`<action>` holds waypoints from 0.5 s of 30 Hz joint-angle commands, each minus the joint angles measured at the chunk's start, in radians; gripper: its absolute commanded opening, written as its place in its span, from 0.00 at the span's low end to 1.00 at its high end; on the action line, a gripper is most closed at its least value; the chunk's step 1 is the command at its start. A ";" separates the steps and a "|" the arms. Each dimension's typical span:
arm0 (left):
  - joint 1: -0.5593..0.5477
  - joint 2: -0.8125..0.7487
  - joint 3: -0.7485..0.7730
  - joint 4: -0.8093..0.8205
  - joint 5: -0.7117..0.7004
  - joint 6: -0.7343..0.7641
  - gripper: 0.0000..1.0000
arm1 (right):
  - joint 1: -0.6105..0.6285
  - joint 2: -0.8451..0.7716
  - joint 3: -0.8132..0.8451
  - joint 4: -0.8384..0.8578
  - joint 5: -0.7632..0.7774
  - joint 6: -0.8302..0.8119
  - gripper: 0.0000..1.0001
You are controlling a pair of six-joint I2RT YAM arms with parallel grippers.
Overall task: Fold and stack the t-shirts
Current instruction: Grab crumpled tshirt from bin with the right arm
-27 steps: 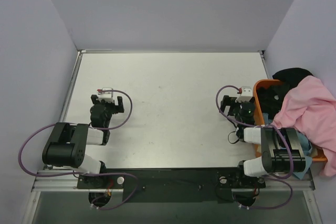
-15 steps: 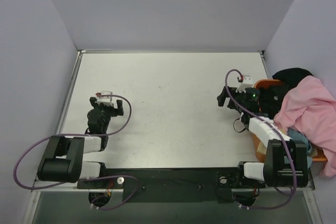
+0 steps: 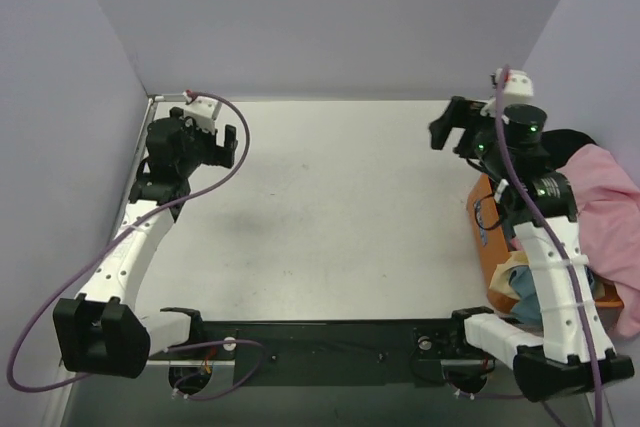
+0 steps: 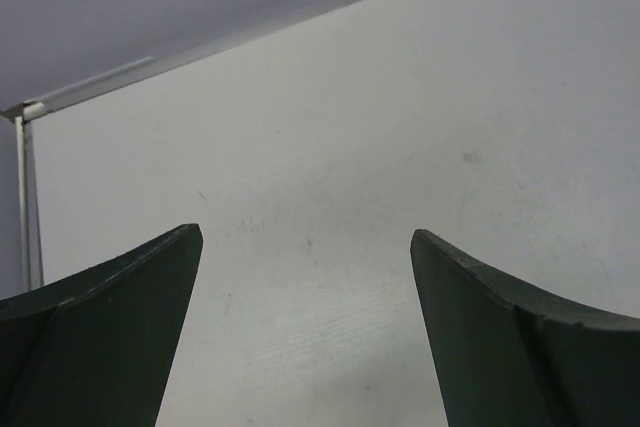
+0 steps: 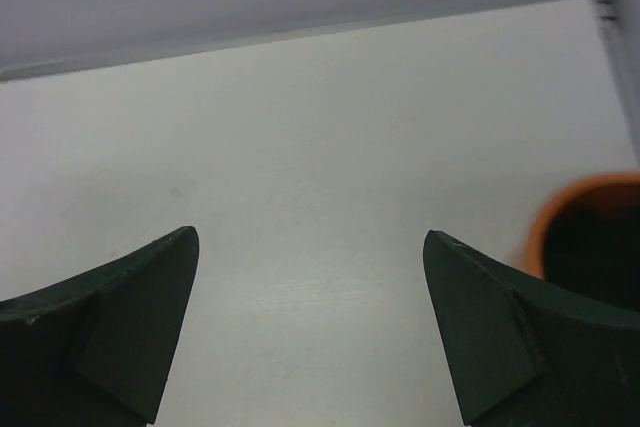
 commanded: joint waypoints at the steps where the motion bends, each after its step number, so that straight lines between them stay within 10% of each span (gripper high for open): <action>1: -0.027 0.000 0.195 -0.603 0.185 0.079 0.97 | -0.199 -0.090 0.014 -0.372 0.471 0.146 0.89; 7: -0.118 0.067 0.336 -0.868 0.084 0.113 0.95 | -0.453 -0.187 -0.144 -0.425 0.724 0.127 0.89; 15: -0.125 0.086 0.456 -0.874 0.159 0.046 0.88 | -0.736 -0.060 -0.209 -0.265 0.573 0.107 0.87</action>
